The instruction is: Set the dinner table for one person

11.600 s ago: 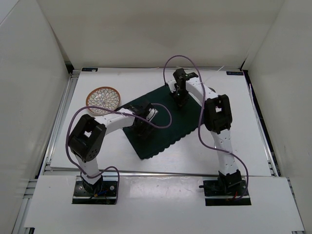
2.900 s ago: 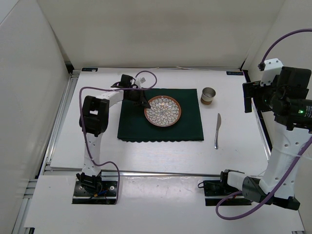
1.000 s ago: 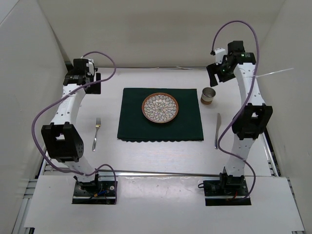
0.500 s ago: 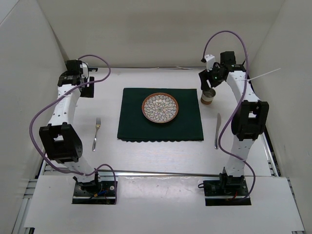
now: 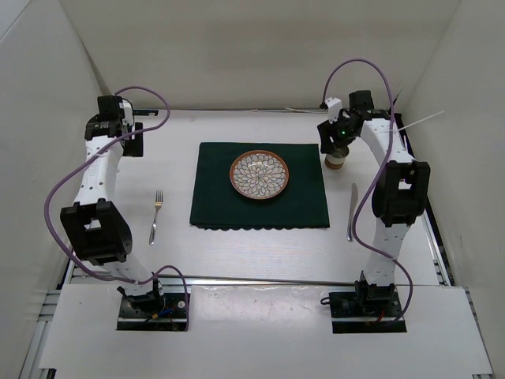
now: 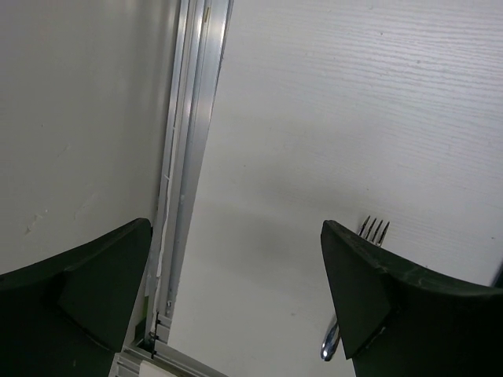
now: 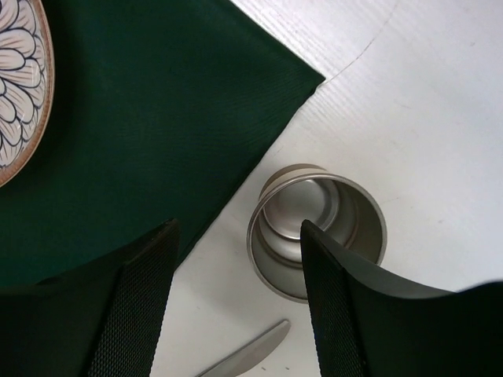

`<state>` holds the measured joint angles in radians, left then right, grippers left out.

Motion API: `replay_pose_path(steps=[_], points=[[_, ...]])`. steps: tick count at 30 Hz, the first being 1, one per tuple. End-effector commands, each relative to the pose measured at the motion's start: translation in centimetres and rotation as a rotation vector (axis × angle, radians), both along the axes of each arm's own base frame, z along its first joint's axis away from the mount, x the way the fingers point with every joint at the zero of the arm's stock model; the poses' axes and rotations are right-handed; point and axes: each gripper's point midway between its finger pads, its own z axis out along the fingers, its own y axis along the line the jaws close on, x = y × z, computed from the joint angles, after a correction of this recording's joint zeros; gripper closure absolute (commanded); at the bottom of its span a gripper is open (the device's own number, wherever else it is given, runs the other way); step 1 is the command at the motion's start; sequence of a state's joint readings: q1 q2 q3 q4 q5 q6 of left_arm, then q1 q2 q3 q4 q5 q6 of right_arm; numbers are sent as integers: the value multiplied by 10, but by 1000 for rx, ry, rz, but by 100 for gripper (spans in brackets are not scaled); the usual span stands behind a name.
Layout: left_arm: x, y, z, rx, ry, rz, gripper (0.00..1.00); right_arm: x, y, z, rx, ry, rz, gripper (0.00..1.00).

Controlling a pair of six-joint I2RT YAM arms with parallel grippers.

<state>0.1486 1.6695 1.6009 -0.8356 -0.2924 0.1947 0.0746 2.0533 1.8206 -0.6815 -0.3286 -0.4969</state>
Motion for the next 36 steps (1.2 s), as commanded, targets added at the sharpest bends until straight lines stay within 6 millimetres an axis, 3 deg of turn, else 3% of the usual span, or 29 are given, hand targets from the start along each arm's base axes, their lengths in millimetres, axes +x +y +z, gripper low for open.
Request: replay_pose_path(steps=[1,15,18,21,23,25,29,34,36], points=[[2,7,34,23,-81,14,0,-4,8,-6,26,21,7,33],[-4,23,37,8,-96,56,0,-11,0,-38,-12,92,-15,41],[-3,21,36,-4,-101,56,0,-11,-1,-46,-23,111,-20,51],[-5,21,32,-6,-90,56,0,-7,-3,-46,-31,105,-25,72],[-6,20,28,-8,-81,56,0,-4,1,-42,-38,91,-21,93],[-7,18,24,-22,-77,58,0,-2,-1,-38,-46,85,-27,100],[-6,18,24,-28,-81,64,0,8,5,-19,-42,38,-17,100],[-6,18,23,-30,-72,64,0,22,47,21,-62,-89,95,100],[-6,18,23,-30,-72,64,0,20,68,27,-74,-118,159,100]])
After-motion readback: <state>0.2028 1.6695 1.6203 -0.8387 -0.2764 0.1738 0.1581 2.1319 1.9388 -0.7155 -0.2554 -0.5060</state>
